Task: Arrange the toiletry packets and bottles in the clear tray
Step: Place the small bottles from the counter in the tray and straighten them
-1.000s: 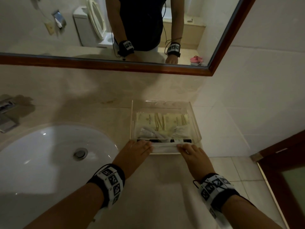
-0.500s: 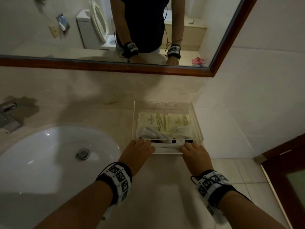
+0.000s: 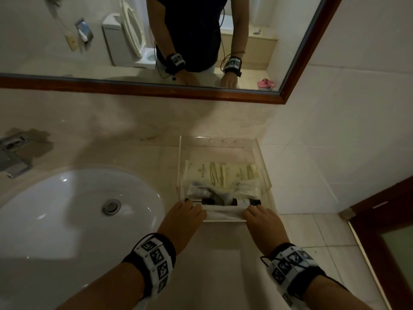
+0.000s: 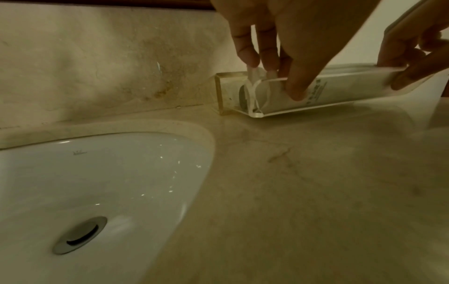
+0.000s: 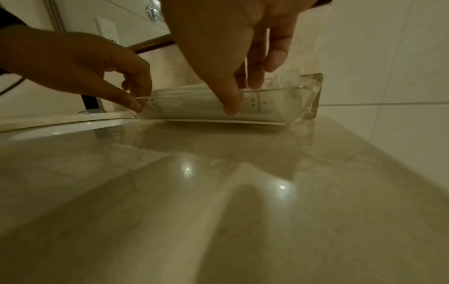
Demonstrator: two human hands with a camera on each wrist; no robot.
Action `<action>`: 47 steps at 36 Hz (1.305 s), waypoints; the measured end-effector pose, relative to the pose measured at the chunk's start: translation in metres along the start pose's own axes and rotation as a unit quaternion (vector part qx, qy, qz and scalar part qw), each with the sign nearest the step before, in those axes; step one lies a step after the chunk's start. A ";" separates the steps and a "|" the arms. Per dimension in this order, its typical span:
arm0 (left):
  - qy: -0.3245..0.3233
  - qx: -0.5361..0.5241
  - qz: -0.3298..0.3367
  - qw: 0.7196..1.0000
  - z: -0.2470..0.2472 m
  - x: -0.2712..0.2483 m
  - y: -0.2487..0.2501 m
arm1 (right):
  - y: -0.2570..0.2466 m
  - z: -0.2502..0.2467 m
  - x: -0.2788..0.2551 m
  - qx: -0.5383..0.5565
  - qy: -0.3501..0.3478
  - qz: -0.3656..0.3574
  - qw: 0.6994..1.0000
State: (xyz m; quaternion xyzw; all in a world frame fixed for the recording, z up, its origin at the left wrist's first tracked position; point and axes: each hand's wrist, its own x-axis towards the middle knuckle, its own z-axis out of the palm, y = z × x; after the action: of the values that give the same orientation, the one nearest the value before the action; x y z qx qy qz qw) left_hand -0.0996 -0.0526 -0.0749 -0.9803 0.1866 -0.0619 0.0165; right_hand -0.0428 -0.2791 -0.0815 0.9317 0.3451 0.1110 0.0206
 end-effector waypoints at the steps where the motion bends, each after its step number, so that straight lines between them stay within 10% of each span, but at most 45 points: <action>1: -0.002 -0.002 0.001 1.000 0.000 -0.002 0.001 | -0.001 0.000 -0.002 0.002 -0.003 0.003 1.000; 18: 0.023 -0.074 -0.048 0.996 -0.008 -0.007 0.006 | -0.032 -0.025 -0.004 0.096 0.011 0.086 0.992; 26: -0.173 -0.105 -0.060 0.977 -0.010 0.018 0.018 | -0.058 -0.015 0.019 0.093 -0.158 0.100 0.978; 32: -0.181 -0.143 -0.116 0.966 -0.001 0.024 0.024 | -0.048 -0.002 0.034 0.155 -0.234 0.104 0.954; 39: -0.196 -0.144 -0.146 0.959 0.001 0.026 0.031 | -0.040 0.000 0.033 0.175 -0.244 0.099 0.949; 44: -0.173 -0.128 -0.112 0.970 0.007 0.029 0.030 | -0.030 -0.007 0.018 0.170 -0.108 0.217 0.955; 47: -0.175 -0.142 -0.118 0.967 0.012 0.032 0.031 | -0.023 -0.006 0.017 0.178 -0.154 0.250 0.939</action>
State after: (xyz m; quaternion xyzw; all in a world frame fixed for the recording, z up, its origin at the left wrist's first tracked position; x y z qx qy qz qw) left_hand -0.0798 -0.0931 -0.0850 -0.9834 0.0708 0.1357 -0.0976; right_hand -0.0464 -0.2513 -0.0751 0.9821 0.1080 -0.0953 -0.1213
